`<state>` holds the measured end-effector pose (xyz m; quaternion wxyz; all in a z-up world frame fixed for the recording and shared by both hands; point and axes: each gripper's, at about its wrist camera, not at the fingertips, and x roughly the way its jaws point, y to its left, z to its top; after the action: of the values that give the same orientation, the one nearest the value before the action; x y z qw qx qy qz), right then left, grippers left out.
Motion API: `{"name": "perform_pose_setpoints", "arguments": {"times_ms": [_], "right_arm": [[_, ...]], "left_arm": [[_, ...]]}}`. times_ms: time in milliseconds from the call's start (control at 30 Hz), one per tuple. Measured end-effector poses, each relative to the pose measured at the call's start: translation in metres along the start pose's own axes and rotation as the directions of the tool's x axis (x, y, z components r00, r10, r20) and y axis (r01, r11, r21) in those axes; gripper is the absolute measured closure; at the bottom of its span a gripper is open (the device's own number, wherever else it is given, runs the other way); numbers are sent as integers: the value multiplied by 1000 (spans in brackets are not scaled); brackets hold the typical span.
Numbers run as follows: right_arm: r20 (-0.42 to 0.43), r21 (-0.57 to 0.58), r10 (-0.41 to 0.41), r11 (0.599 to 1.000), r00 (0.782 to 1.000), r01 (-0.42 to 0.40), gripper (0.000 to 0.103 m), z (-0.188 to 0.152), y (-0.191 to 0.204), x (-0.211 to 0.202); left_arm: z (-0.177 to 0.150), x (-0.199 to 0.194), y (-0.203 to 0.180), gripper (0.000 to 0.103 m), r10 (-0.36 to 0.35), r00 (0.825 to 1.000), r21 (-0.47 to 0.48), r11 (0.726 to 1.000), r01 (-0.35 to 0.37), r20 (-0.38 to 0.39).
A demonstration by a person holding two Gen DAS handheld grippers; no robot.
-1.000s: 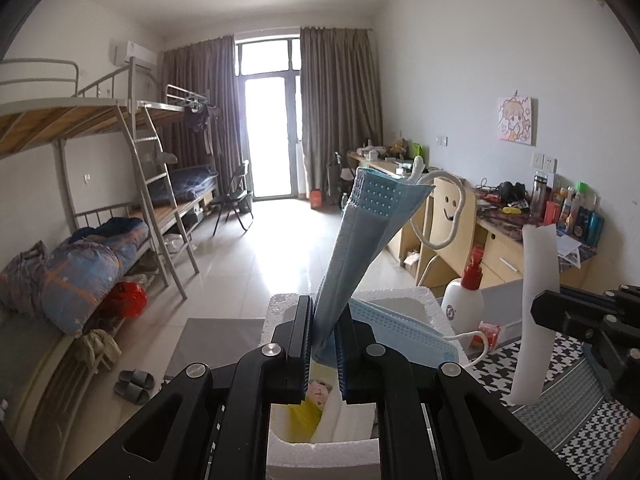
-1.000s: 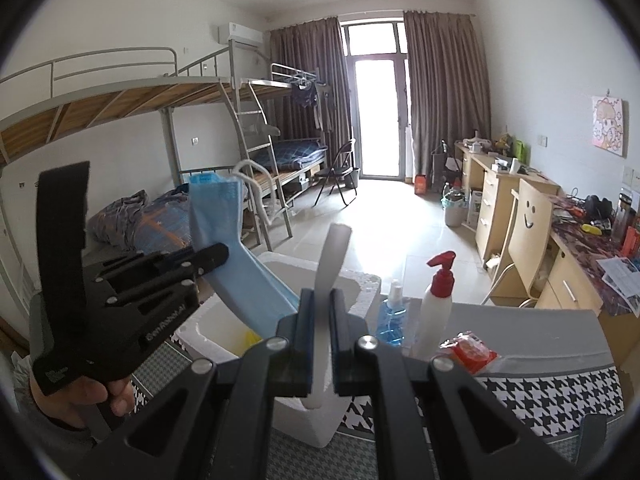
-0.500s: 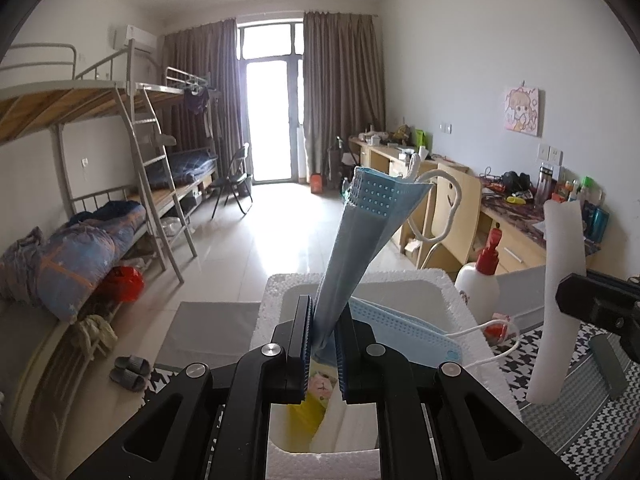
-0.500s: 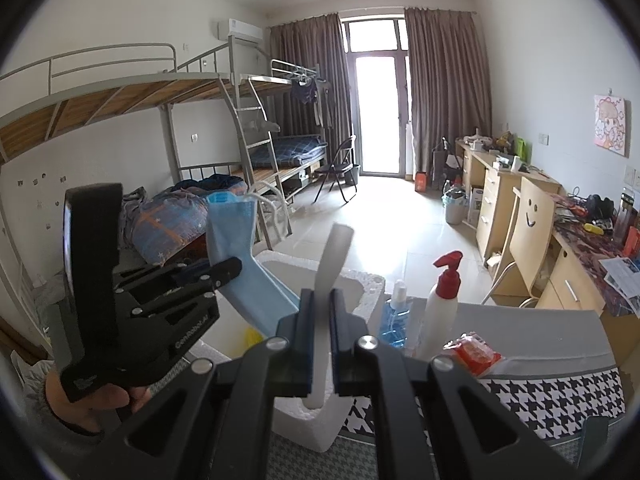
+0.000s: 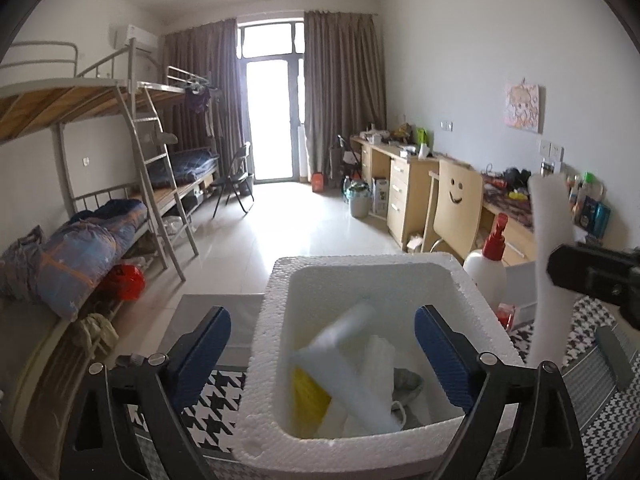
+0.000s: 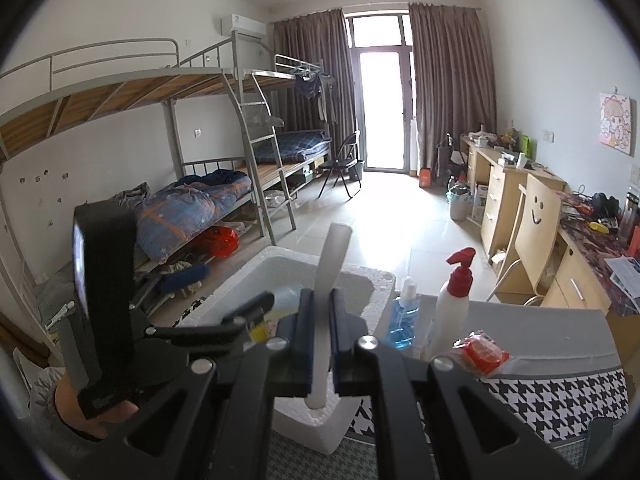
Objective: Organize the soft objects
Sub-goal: 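Open the left gripper to drop the blue face mask into the box, then lower the white roll into the box and open the right gripper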
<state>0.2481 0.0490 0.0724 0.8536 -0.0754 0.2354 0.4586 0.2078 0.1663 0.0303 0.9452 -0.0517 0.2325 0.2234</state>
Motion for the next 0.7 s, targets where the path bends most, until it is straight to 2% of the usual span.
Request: {"name": "perform_pose_setpoints", "arguments": {"times_ms": [67,100,633,700], "right_arm": [[-5,-2,5,1000,1000,-5,94,0,2,3],[-10,-2,6,1000,1000,-6,94,0,2,6],[-57,-32,16,999,998,-17,94,-1,13,34],[-65,-35,11,999,998,-13,94,-1,15,38]], "left_arm": [[0,-4,6,1,10,1000,-15,1000,-9,10],[0,-6,8,1,19,1000,-20,1000,-18,19],[-8,-25,34,1,65,996,-60,996,-62,61],[-8,-27,35,1,103,993,-50,994,-100,64]]}}
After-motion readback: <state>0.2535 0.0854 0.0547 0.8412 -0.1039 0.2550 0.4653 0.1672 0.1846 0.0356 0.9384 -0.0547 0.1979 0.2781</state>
